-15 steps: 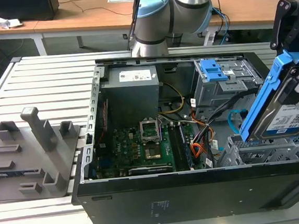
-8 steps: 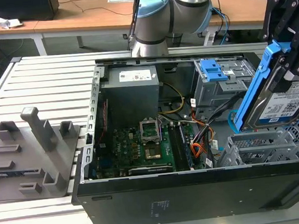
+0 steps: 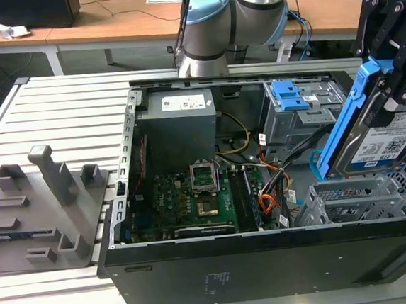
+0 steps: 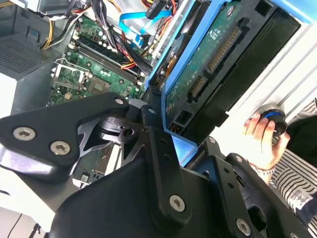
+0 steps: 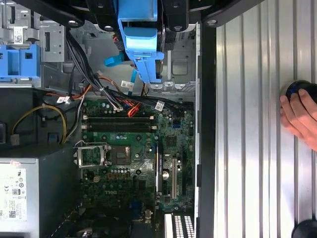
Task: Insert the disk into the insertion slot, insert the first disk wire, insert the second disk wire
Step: 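Insert the disk into the insertion slot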
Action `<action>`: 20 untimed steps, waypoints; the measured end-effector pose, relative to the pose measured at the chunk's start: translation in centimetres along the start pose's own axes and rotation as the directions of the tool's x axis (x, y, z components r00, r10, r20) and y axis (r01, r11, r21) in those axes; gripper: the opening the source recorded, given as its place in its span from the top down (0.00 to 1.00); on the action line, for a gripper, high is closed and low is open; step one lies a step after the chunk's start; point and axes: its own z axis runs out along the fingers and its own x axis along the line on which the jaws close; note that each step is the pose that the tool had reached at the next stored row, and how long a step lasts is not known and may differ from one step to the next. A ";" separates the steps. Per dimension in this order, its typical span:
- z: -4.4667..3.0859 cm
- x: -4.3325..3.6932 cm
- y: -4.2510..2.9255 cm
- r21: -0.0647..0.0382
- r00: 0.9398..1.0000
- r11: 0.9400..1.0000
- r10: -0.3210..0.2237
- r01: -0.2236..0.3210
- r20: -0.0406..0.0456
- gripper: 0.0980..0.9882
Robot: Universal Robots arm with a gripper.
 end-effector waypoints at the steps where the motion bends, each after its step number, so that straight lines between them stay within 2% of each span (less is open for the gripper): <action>1: 0.08 0.00 0.00 0.000 1.000 1.000 0.000 0.000 0.000 0.70; 20: 1.52 0.00 -0.06 0.000 1.000 1.000 0.000 0.000 0.000 0.70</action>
